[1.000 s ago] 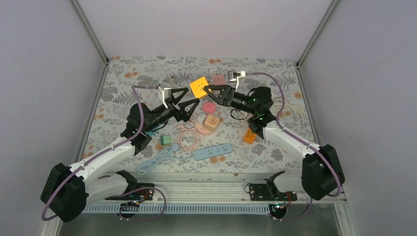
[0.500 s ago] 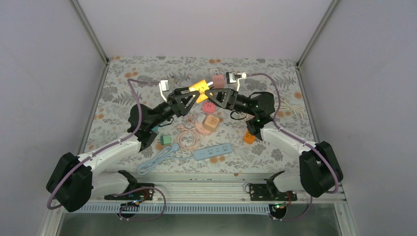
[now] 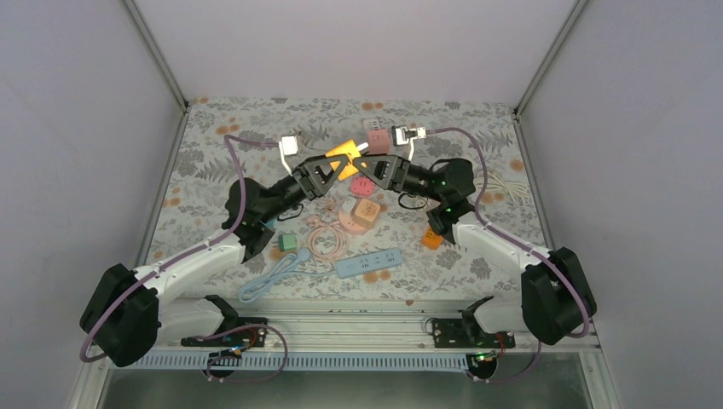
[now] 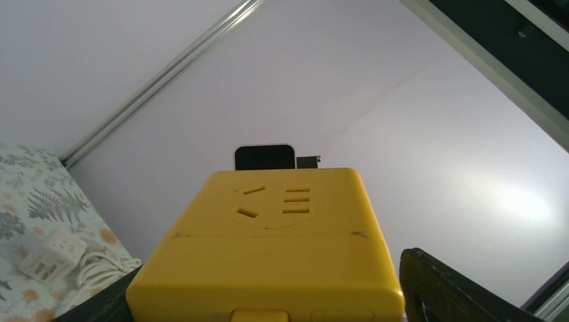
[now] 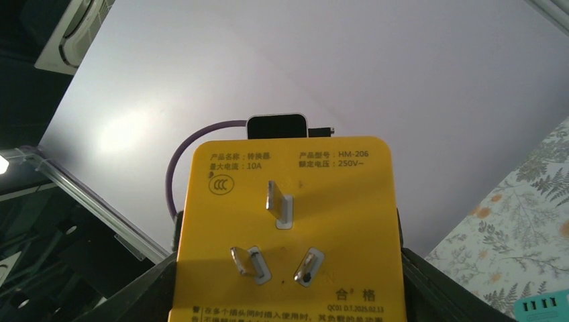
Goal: Insert the plug
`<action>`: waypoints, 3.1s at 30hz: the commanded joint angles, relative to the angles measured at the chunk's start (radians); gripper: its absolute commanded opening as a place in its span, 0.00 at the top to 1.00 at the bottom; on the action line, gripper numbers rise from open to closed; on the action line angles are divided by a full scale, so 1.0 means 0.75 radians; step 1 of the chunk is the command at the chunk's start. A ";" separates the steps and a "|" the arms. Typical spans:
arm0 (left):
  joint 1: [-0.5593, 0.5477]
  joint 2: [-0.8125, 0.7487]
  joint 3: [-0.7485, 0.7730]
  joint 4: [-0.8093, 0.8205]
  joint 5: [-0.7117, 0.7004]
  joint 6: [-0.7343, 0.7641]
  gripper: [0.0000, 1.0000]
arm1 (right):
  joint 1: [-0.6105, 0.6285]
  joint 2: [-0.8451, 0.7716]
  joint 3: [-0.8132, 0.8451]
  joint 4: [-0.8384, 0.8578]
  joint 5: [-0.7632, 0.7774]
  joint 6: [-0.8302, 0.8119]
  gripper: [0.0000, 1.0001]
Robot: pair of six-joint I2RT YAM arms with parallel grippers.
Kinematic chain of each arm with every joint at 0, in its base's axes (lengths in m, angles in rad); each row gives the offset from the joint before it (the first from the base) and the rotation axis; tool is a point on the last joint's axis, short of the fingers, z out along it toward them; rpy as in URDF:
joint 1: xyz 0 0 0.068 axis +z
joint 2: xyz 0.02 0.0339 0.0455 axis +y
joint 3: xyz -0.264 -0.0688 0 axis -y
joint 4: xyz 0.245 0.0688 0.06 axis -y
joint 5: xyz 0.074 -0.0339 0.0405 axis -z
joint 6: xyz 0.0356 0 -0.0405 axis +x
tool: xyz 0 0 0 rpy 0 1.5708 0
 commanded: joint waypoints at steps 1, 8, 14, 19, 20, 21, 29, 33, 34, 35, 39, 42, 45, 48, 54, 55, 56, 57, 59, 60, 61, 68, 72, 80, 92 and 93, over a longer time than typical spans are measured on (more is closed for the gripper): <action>-0.028 -0.023 0.039 0.065 0.047 -0.034 0.17 | 0.009 -0.030 0.005 -0.028 0.102 -0.090 0.44; -0.054 -0.065 0.003 0.154 0.018 0.005 0.00 | 0.009 -0.031 -0.002 -0.014 0.159 -0.091 0.44; -0.056 -0.040 0.015 0.157 0.021 -0.064 0.11 | 0.010 -0.023 -0.002 -0.018 0.191 -0.095 0.44; -0.062 0.006 0.005 0.181 -0.026 -0.231 0.31 | 0.011 -0.028 -0.026 -0.010 0.227 -0.109 0.44; -0.065 0.015 0.002 0.198 -0.031 -0.247 0.33 | 0.012 -0.029 -0.029 -0.010 0.232 -0.110 0.44; -0.067 0.021 0.002 0.205 -0.036 -0.256 0.36 | 0.014 -0.031 -0.035 -0.011 0.237 -0.112 0.44; -0.075 -0.022 0.023 -0.024 -0.083 -0.171 0.66 | 0.014 -0.130 -0.048 -0.337 0.349 -0.238 0.17; -0.075 -0.104 0.080 -0.480 -0.152 -0.044 0.67 | 0.014 -0.262 -0.059 -0.736 0.564 -0.374 0.03; -0.077 -0.125 0.105 -0.629 -0.170 -0.007 0.67 | 0.014 -0.291 -0.052 -0.853 0.639 -0.403 0.03; -0.078 -0.141 0.137 -0.786 -0.193 0.024 0.67 | 0.014 -0.313 -0.041 -0.984 0.710 -0.424 0.03; -0.151 -0.174 0.283 -1.391 -0.360 0.126 0.67 | 0.009 -0.349 0.028 -1.440 1.020 -0.461 0.03; -0.249 -0.134 0.406 -1.733 -0.465 0.160 0.63 | 0.006 -0.379 0.011 -1.614 1.151 -0.465 0.03; -0.358 -0.048 0.515 -1.923 -0.533 0.335 0.63 | -0.001 -0.431 -0.035 -1.664 1.183 -0.523 0.03; -0.422 0.086 0.674 -2.052 -0.566 0.684 0.63 | -0.037 -0.500 -0.090 -1.665 1.173 -0.570 0.02; -0.484 0.284 0.783 -2.086 -0.556 1.479 0.63 | -0.200 -0.558 -0.086 -1.718 0.983 -0.631 0.02; -0.485 0.310 0.795 -2.084 -0.551 1.595 0.63 | -0.220 -0.560 -0.076 -1.738 0.953 -0.639 0.02; -0.486 0.338 0.810 -2.084 -0.536 1.688 0.63 | -0.239 -0.563 -0.065 -1.755 0.928 -0.646 0.02; -0.485 0.357 0.825 -2.080 -0.516 1.796 0.63 | -0.257 -0.570 -0.064 -1.769 0.905 -0.649 0.02; -0.487 0.377 0.831 -2.043 -0.499 1.986 0.65 | -0.292 -0.588 -0.075 -1.782 0.868 -0.649 0.02; -0.487 0.376 0.825 -2.023 -0.479 2.116 0.65 | -0.309 -0.595 -0.084 -1.784 0.844 -0.647 0.02; -0.488 0.371 0.814 -2.009 -0.459 2.222 0.65 | -0.324 -0.601 -0.093 -1.785 0.814 -0.647 0.02; -0.497 0.343 0.700 -2.011 -0.487 2.840 0.68 | -0.349 -0.572 -0.198 -1.772 0.581 -0.659 0.08; -0.497 0.433 0.743 -2.082 -0.520 2.926 0.70 | -0.331 -0.529 -0.256 -1.807 0.547 -0.718 0.22; -0.523 0.484 0.717 -2.101 -0.542 3.027 0.70 | -0.204 -0.491 -0.344 -1.952 0.579 -0.770 0.41; -0.571 0.495 0.699 -2.156 -0.627 3.135 0.70 | -0.026 -0.434 -0.448 -2.037 0.444 -0.806 0.52; -0.576 0.492 0.685 -2.156 -0.626 3.144 0.70 | -0.022 -0.418 -0.451 -2.035 0.449 -0.810 0.52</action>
